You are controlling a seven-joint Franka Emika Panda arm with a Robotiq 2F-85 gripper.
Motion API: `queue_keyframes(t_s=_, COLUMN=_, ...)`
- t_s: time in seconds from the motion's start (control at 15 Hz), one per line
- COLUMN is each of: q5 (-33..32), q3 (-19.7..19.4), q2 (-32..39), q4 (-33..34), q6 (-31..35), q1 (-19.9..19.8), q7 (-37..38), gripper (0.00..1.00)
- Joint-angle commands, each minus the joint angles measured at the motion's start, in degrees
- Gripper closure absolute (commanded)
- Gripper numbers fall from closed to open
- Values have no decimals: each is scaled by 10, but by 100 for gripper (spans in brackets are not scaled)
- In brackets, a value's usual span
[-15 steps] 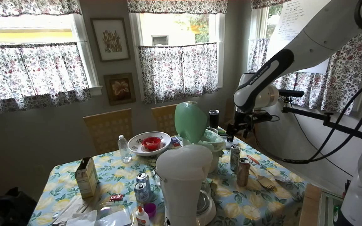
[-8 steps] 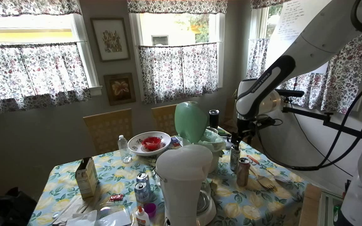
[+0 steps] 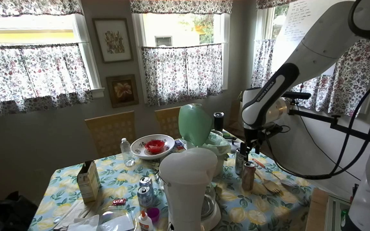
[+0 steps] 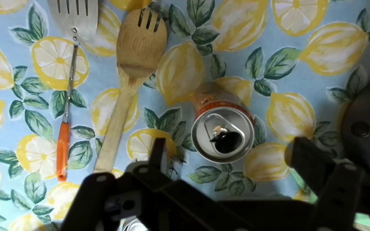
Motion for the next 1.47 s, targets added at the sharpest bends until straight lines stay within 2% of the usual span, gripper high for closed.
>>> queue_keyframes(t_s=0.0, q5=-9, q3=3, q2=19, q4=-4, q6=18, q1=-4, q7=-20, gripper=0)
queue_keyframes(t_s=1.13, q5=14, q3=19, q2=90, q4=4, q6=92, q1=-6, q7=-45, gripper=0)
queue_keyframes(t_s=1.27, q5=11, q3=21, q2=94, q4=5, q6=97, q1=-6, q7=-44, gripper=26)
queue_keyframes(t_s=1.4, q5=9, q3=22, q2=96, q4=5, q6=99, q1=-6, q7=-42, gripper=41)
